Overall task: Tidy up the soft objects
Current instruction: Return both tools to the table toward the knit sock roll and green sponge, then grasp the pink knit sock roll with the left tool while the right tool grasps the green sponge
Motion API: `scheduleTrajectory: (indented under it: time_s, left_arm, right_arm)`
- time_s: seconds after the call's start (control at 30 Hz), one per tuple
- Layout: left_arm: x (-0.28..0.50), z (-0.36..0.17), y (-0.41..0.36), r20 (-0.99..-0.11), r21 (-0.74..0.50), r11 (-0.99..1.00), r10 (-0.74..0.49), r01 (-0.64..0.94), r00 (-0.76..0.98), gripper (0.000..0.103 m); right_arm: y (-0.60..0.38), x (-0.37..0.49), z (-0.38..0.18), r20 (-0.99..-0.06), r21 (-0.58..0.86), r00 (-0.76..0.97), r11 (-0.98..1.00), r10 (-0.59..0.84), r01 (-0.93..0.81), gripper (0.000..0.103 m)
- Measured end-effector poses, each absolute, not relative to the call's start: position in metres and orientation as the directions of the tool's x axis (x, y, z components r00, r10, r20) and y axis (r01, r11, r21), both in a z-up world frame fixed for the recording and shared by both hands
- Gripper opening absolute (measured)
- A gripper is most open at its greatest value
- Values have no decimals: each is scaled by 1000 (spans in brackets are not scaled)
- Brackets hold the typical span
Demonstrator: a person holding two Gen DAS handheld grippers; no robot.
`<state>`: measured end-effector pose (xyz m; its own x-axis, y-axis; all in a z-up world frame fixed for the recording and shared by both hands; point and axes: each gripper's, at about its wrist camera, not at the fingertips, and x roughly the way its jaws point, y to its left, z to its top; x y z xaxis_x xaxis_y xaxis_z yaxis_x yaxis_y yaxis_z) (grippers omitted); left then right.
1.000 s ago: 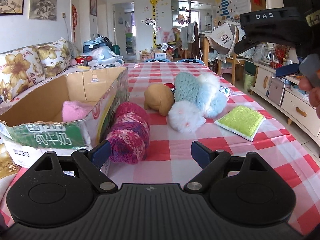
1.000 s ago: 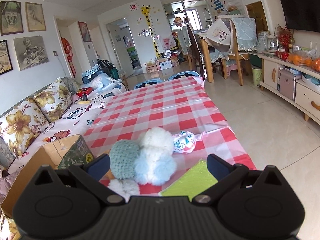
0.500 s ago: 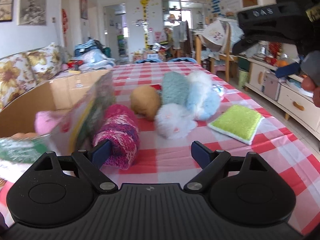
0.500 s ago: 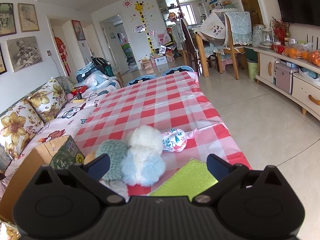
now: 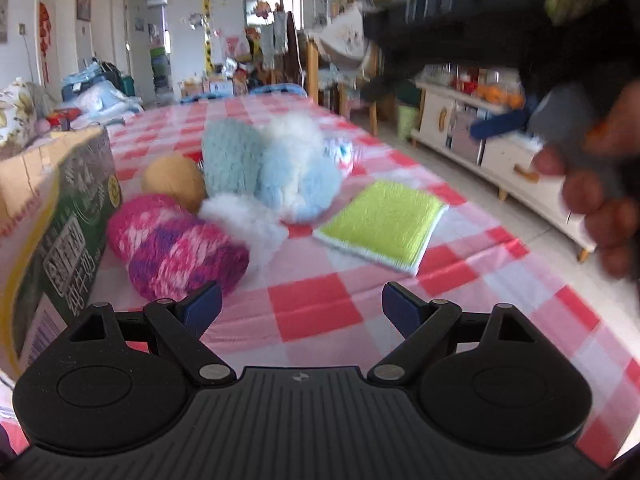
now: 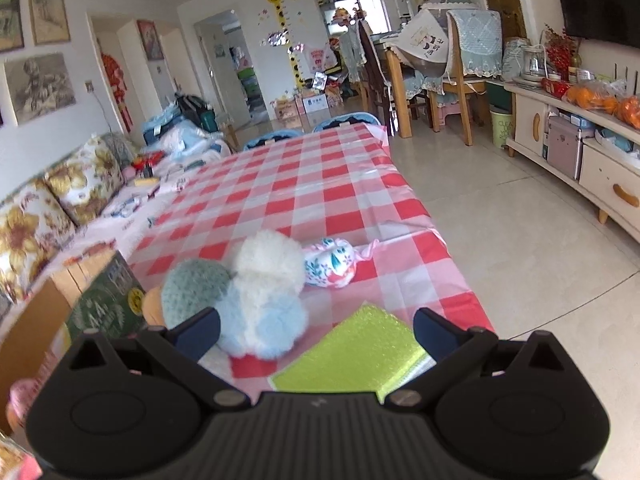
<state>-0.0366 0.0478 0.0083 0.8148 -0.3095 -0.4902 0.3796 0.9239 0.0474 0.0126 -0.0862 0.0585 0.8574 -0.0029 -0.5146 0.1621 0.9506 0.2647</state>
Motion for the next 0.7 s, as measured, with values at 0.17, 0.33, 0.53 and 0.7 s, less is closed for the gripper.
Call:
scheduleTrajectory:
  time_s: [0.17, 0.33, 0.53, 0.7]
  left_arm:
    - [-42, 15, 57, -448, 53, 963, -213, 264, 868, 103]
    - [-22, 20, 73, -469, -24, 987, -152, 160, 870, 103]
    - [3, 25, 85, -488, -85, 991, -131, 103, 863, 103]
    - [12, 22, 82, -501, -77, 991, -135, 111, 855, 103]
  right_arm:
    - [-93, 22, 45, -564, 247, 825, 952, -9, 180, 102]
    - [-103, 32, 29, -614, 284, 789, 936, 12, 207, 102]
    - [-111, 40, 10, -665, 278, 747, 926, -5, 255, 102]
    - [-105, 45, -4, -701, 296, 713, 920, 26, 258, 102]
